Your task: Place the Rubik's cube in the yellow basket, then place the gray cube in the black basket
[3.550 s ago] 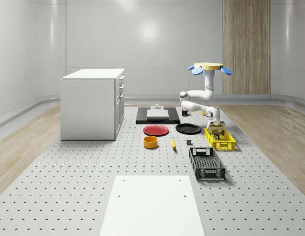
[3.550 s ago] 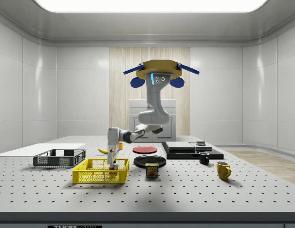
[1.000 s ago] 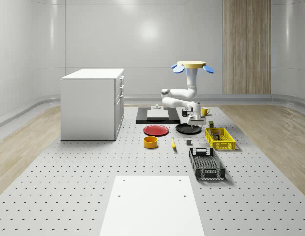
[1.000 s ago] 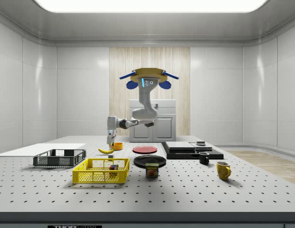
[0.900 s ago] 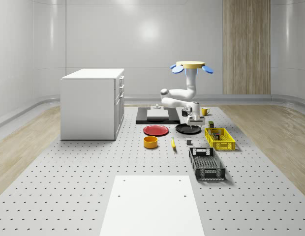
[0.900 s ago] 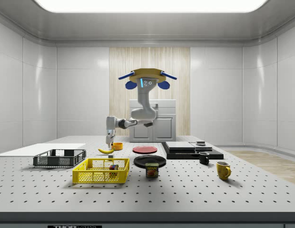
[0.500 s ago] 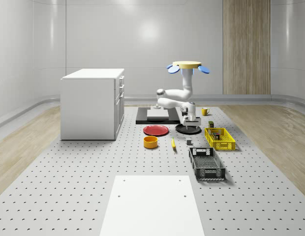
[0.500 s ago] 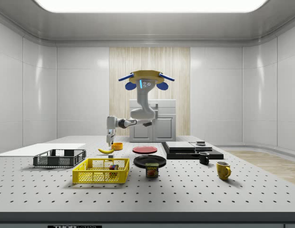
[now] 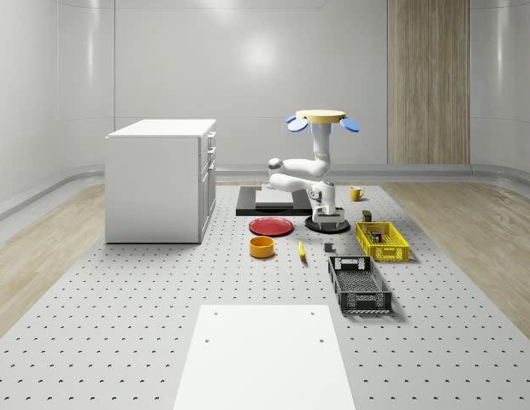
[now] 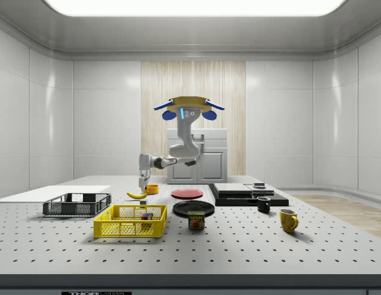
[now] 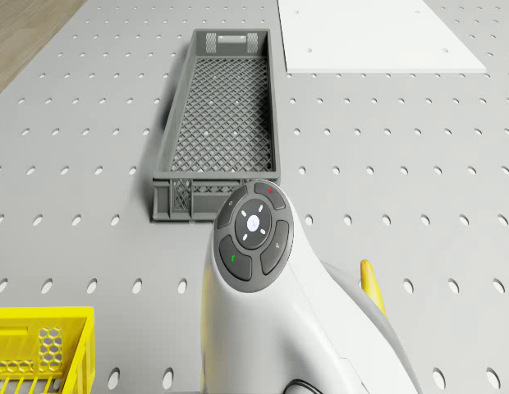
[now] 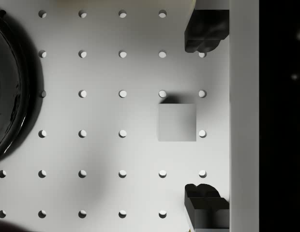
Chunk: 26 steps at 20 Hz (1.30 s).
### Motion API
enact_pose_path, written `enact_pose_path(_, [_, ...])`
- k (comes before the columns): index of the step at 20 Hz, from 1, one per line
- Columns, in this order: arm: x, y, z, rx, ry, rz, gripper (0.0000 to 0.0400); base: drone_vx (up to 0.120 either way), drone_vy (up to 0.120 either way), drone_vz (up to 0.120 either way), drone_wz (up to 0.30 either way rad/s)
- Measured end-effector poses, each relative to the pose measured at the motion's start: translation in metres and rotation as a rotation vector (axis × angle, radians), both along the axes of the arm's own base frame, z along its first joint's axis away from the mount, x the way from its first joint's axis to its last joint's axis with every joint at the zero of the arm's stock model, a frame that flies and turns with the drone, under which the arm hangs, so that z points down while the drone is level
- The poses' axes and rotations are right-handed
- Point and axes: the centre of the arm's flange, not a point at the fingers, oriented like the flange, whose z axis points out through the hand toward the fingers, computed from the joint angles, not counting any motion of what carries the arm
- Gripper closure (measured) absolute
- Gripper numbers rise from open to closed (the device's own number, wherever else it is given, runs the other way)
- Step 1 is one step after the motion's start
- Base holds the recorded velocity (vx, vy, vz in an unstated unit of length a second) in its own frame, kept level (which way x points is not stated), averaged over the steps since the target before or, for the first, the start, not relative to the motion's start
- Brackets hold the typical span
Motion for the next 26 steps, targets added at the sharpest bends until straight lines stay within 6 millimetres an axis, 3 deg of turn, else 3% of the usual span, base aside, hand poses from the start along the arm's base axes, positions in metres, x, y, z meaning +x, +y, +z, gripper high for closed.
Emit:
enact_pose_path(5, [0.000, 0.000, 0.000, 0.000, 0.000, 0.000, 0.0000, 0.000, 0.000, -0.112, 0.000])
enact_pose_path(18, [0.000, 0.000, 0.045, 0.000, 0.000, 0.000, 0.0000, 0.000, 0.000, 0.000, 0.000])
enact_pose_path(26, [0.012, 0.001, 0.056, 0.000, 0.000, 0.000, 0.0000, 0.000, 0.000, 0.000, 0.000])
